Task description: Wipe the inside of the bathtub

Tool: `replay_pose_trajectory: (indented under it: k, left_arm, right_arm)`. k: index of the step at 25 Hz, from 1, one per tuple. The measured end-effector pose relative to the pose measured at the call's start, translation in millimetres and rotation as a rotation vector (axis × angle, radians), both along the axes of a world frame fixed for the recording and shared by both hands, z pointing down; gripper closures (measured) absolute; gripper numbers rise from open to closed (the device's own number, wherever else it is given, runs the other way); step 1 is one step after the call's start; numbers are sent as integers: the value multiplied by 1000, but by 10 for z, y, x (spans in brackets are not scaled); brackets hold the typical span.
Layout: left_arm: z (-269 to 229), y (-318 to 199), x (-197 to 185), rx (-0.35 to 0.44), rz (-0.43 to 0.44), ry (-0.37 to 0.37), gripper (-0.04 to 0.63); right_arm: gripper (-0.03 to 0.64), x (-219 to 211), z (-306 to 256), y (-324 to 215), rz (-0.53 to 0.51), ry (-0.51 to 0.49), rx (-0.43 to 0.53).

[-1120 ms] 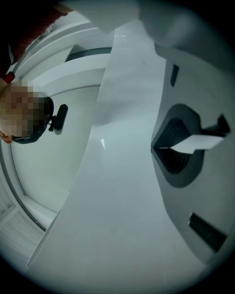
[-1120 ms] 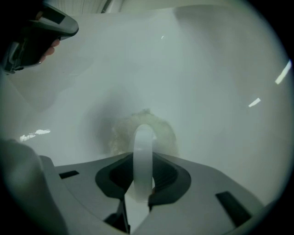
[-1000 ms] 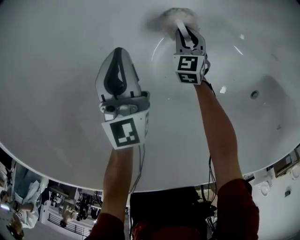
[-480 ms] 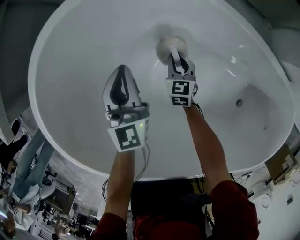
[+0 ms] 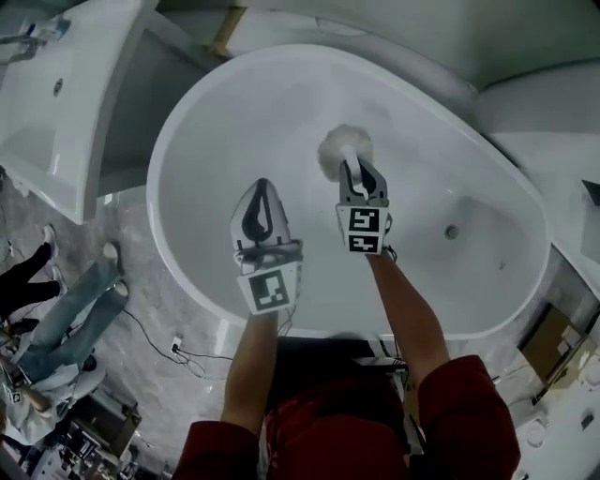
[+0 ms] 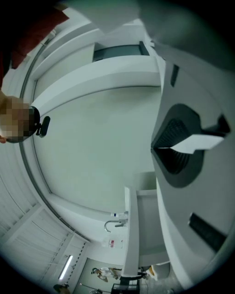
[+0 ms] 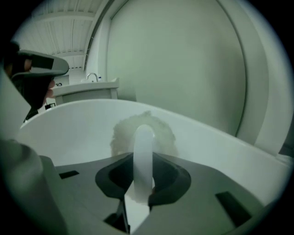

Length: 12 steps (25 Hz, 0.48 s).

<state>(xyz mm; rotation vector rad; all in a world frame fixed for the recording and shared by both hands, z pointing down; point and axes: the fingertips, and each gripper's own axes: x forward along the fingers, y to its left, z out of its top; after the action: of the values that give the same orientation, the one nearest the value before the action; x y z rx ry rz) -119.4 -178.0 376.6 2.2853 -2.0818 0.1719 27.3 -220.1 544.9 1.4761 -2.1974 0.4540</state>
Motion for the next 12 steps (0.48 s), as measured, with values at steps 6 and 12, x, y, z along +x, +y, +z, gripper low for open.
replay_pose_trajectory:
  k: [6, 12]
  left_arm:
    - [-822, 566, 20, 21, -6, -46, 578]
    - [-1494, 1119, 161, 56, -3, -58, 578]
  right_arm:
    - [525, 133, -1269, 444, -4, -51, 68]
    - [525, 286, -2497, 880, -41, -72, 171]
